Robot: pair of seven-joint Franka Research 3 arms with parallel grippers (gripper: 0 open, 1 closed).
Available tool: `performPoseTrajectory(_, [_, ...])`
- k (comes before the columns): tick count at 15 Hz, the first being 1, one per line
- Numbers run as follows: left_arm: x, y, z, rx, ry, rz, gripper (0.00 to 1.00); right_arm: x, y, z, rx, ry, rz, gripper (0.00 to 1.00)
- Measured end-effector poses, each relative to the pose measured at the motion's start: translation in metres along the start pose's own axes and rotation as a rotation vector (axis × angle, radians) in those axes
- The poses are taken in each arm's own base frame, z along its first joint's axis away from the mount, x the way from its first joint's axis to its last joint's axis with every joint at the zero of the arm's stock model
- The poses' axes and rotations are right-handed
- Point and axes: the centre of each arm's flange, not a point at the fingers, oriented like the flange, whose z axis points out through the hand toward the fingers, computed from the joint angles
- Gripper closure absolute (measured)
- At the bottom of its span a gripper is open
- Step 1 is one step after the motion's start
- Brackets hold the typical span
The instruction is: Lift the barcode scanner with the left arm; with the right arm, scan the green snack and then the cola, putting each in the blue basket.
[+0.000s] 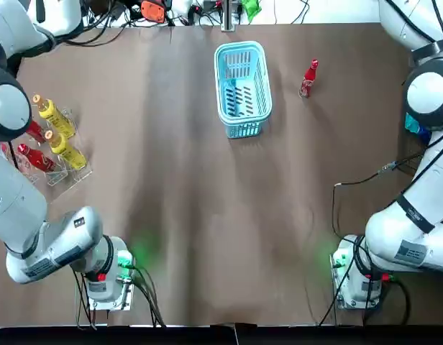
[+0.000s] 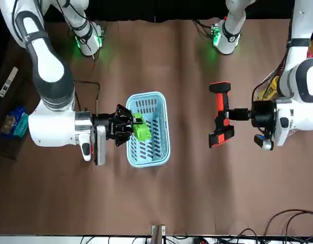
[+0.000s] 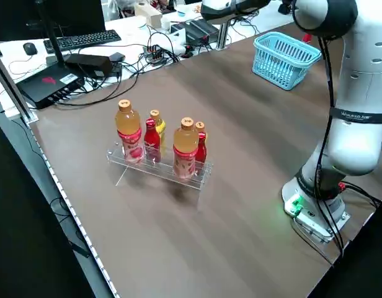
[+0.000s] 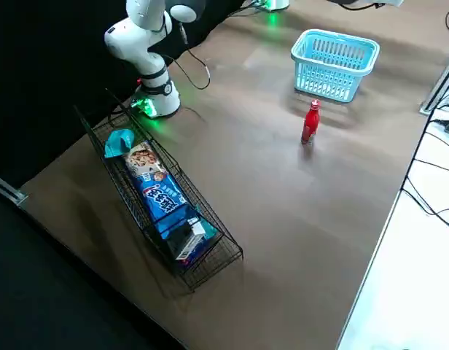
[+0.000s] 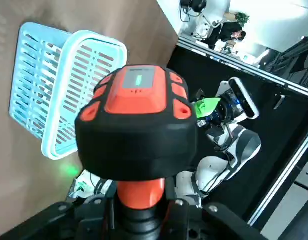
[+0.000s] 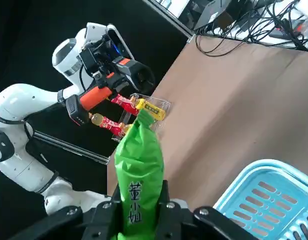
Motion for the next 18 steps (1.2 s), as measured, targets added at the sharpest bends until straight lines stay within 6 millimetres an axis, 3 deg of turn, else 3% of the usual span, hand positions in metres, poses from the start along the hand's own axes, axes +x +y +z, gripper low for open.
performPoseTrajectory(6, [-0.011, 0.012, 0.051, 0.100, -0.065, 0.050, 0.63, -0.001, 0.003, 0.001, 0.002, 0.001, 0.035, 0.72])
performPoseTrajectory(18, [-0.027, 0.017, 0.115, 0.157, -0.146, 0.078, 0.63, 0.001, 0.006, -0.004, -0.009, 0.021, 0.227, 0.72])
